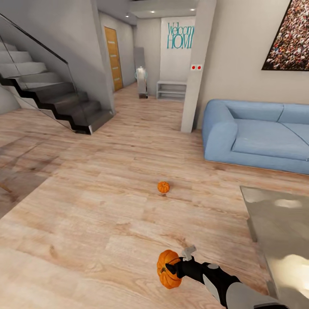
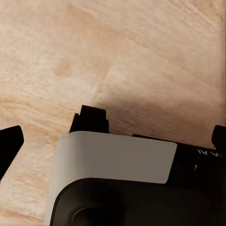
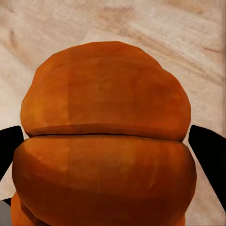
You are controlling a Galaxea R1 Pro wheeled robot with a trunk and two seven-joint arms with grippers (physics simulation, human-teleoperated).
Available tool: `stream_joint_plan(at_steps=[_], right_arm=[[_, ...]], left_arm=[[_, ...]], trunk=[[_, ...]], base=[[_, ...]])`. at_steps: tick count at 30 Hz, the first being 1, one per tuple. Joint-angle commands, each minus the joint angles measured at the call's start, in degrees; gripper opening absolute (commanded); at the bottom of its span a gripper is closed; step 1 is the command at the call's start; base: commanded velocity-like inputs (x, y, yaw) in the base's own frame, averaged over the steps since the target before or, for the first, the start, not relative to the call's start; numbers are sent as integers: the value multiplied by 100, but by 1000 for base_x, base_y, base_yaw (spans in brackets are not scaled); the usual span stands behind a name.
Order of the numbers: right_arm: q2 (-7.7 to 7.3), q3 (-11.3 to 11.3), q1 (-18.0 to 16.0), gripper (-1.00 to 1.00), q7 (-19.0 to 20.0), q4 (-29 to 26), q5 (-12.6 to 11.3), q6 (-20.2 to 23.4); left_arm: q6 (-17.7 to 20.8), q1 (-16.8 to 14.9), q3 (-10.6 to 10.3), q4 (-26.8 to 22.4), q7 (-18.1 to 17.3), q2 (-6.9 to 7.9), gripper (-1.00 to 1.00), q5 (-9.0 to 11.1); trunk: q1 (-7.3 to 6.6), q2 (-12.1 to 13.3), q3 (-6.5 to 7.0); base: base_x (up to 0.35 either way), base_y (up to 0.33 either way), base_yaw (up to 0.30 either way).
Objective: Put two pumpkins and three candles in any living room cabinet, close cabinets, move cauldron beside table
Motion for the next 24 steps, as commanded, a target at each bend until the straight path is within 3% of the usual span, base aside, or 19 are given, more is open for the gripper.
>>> stream_joint_plan(at_steps=[1,24], right_arm=[[0,-17,-1,-100,-1,-2,-10,-2],[0,-17,2,-100,-1,-3,-14,-2]], left_arm=[[0,0,0,0,0,0,100,0],[0,2,0,0,0,0,100,0]], trunk=[[0,0,0],[0,0,0]], base=[[316,0,0],[312,0,0]])
